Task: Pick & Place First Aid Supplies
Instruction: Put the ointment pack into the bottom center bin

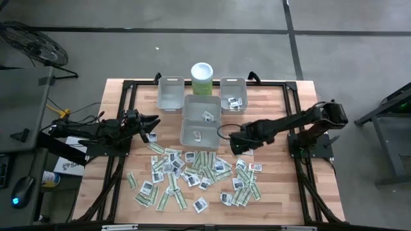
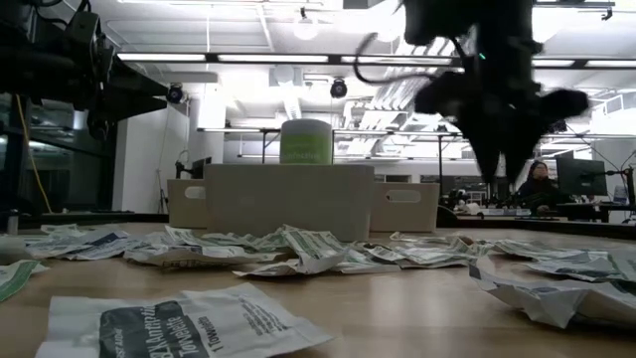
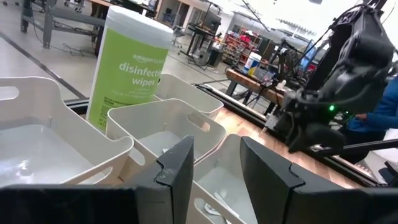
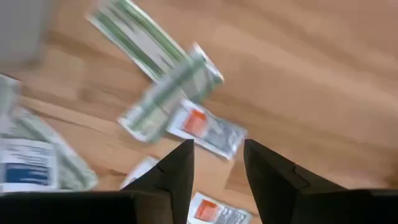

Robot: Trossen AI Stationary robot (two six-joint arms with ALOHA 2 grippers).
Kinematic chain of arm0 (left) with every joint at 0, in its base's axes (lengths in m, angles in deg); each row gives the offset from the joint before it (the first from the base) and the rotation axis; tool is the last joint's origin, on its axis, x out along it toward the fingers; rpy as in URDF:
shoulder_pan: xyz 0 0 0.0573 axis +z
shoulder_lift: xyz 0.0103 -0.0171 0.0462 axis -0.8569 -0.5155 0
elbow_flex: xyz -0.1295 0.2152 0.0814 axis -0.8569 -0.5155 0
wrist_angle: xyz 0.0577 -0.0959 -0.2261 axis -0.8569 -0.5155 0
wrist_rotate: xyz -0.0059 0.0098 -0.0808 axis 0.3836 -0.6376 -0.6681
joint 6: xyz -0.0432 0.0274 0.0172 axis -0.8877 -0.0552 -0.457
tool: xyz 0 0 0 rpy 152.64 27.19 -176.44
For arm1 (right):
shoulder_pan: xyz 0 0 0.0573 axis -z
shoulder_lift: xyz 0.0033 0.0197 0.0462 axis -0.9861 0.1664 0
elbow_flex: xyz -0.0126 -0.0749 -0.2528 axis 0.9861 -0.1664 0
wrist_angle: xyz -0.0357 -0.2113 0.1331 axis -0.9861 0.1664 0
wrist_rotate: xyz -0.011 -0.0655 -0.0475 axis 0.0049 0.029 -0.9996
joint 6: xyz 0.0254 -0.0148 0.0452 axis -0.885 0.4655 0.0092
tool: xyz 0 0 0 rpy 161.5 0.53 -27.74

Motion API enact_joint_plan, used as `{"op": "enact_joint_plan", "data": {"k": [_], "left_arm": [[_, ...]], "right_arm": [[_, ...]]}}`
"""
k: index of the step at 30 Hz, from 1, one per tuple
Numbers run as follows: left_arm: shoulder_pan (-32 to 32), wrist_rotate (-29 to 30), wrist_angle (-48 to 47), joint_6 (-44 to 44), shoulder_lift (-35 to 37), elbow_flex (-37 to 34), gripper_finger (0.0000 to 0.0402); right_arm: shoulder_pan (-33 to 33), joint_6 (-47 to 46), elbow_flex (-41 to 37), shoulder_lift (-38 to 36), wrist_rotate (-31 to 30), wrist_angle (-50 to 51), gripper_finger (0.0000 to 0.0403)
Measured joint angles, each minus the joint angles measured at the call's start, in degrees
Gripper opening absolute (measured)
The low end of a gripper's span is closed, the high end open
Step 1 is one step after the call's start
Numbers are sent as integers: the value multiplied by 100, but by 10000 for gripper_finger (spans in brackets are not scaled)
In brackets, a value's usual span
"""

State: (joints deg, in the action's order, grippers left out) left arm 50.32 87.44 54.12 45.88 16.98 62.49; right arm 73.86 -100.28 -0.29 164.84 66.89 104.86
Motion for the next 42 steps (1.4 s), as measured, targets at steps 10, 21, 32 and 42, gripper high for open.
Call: {"op": "enact_joint_plan", "data": {"k": [10, 21, 32, 42], "left_arm": [[0, 0, 0, -2, 0, 0, 131], [-2, 2, 0, -2, 0, 0, 131], [0, 0, 0, 0, 0, 0, 131], [-2, 0, 0, 0, 0, 0, 131]], "right_arm": [[-73, -772, -1126, -371, 376, -1059, 133], [-58, -1173, -2101, -419, 432, -2546, 133], [-97, -1403, -2368, -440, 420, -2608, 82], [-101, -1259, -2386, -431, 331, -2536, 9]]}}
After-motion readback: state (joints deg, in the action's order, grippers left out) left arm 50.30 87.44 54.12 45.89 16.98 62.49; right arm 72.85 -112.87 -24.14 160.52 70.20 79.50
